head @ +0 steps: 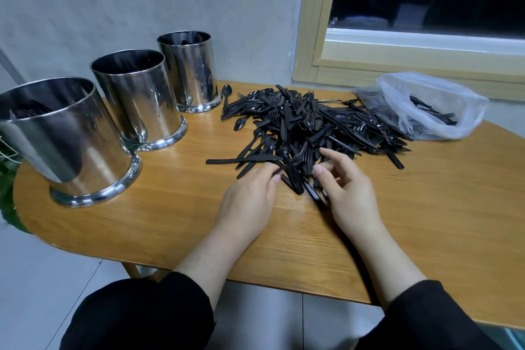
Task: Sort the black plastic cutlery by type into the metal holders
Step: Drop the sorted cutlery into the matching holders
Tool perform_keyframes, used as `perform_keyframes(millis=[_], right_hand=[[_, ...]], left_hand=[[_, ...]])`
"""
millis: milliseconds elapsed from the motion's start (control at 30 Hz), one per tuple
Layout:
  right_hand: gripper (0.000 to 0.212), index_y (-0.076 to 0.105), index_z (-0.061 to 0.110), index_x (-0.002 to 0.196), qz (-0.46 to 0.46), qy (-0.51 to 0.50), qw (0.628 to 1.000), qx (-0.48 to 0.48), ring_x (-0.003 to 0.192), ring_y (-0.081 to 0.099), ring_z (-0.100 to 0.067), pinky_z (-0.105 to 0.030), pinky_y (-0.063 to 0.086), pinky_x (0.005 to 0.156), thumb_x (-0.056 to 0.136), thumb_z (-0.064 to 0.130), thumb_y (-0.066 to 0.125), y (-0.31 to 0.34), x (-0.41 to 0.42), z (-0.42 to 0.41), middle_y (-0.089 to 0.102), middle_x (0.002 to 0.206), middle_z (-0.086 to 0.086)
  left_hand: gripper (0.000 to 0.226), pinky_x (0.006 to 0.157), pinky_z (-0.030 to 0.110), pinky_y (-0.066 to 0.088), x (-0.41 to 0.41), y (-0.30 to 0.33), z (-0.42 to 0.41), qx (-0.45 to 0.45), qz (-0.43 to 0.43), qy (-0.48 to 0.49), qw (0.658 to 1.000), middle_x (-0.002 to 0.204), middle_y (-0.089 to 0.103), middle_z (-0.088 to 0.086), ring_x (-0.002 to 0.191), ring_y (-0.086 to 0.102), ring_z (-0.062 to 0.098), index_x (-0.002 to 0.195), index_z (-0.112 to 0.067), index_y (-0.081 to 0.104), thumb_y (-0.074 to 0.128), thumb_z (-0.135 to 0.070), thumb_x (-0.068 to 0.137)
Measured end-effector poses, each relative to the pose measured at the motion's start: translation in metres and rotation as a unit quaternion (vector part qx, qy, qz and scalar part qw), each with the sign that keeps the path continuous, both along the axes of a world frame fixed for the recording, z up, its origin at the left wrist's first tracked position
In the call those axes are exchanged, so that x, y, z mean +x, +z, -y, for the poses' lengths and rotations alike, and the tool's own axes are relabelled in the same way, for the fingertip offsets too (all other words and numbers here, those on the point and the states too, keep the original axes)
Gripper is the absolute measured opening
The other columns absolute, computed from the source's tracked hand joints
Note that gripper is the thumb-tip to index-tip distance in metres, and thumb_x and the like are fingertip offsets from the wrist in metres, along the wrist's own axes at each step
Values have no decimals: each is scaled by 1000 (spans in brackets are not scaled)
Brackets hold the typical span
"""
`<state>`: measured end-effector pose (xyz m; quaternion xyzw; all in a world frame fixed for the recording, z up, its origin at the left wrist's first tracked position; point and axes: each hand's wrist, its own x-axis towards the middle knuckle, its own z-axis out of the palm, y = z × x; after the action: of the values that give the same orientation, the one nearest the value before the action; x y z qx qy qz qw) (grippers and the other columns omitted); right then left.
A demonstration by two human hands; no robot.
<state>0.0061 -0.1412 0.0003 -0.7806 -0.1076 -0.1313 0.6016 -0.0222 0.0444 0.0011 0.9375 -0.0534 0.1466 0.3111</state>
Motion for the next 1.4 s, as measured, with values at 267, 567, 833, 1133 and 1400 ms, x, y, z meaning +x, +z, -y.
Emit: perform_keyframes(millis=[267,567,833,1133,1400], right_hand=[[39,68,14,115,104,-20,926,-362,97,54,-19,-37,47,88,88,41,72,-6,2,-18,60,100,3],[21,72,5,110,88,-86,927,-355,92,61,-33,-40,51,83,92,14,69,-14,7,-28,66,96,-10],[13,76,5,100,128,-138,954,-235,84,59,-25,-35,48,79,95,11,65,-10,6,-24,62,88,-4],[25,73,4,118,223,-58,956,-180,74,57,-19,-35,48,70,97,12,63,-8,2,-26,58,80,1],[35,69,8,125,276,42,927,-251,81,53,-20,-28,44,79,98,28,62,-10,0,-31,64,93,0]], left_hand=[[34,68,26,35,8,-1,-10,-184,14,125,975,85,57,-10,84,53,15,96,-18,63,36,-34,111],[24,76,22,46,9,-6,-16,-206,11,119,971,100,66,-12,94,59,7,109,-26,68,46,-36,108],[18,54,24,39,10,-5,-16,-280,-3,121,952,64,57,-16,55,47,4,108,-26,64,48,-33,108],[29,53,36,29,11,2,-7,-480,-62,117,867,65,43,-3,56,34,19,80,-26,55,54,-40,104],[26,47,25,35,14,8,39,-622,-107,130,764,66,59,-1,54,47,13,86,-16,73,62,-35,102]])
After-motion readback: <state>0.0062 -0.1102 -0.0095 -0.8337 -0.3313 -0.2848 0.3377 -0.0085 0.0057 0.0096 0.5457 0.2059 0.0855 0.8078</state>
